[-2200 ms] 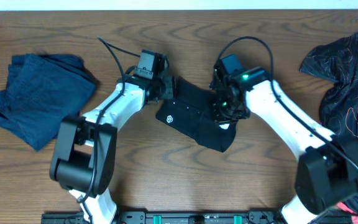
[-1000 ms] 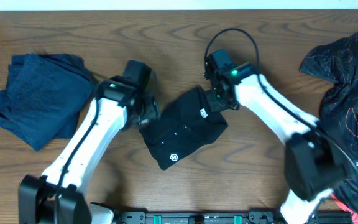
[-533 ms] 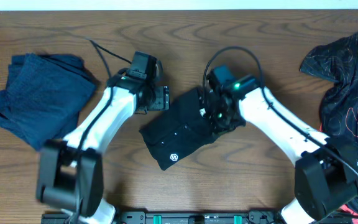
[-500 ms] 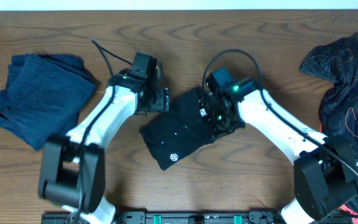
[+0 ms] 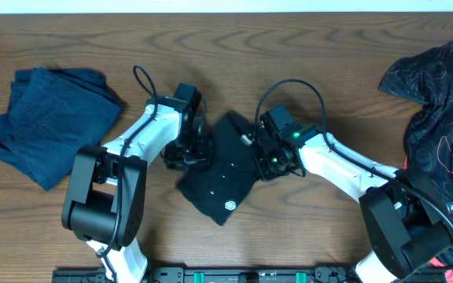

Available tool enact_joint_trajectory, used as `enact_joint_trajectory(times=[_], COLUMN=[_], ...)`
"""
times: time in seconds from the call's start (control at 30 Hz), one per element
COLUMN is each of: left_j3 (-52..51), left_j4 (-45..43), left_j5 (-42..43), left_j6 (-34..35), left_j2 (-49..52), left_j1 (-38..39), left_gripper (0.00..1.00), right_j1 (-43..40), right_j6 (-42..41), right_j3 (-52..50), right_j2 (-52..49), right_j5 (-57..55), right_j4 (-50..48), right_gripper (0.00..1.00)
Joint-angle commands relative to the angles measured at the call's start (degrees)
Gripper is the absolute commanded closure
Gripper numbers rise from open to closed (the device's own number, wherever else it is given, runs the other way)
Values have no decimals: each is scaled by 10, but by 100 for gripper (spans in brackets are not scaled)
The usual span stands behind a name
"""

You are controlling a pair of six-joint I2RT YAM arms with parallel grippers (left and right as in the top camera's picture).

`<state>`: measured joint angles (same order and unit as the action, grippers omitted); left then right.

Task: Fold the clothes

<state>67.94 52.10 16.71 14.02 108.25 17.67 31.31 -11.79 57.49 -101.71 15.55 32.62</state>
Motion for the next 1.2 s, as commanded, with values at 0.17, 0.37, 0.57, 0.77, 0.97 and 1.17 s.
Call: enact_joint_trajectory(times=[0.17,0.37,0.57,0.77,0.97,1.17], left_j3=[-1,-1,-1,-2,-2,-2], left_j4=[33,7,-42,-66,-83,-103], left_j5=[6,6,62,150,176,189], left_j6=[43,63,9,-79,-113,-120], left_j2=[-9,-94,-184,-172,-100,-21], left_j1=[-8,-61,-102,-103,-103,-102], left_gripper=[39,38,23,14,14,14], right_j1=[-32,-38,-38,-38,-38,-40], right_j6=[23,39,42,42,42,42], right_j3=[10,11,11,11,11,11], right_j2=[-13,-13,-13,-13,-13,-13], right_j5=[-72,-72,-73,-72,-77,-86], right_j4=[-101,-72,-64,-57,-38,-29], right_gripper=[76,73,69,67,65,65])
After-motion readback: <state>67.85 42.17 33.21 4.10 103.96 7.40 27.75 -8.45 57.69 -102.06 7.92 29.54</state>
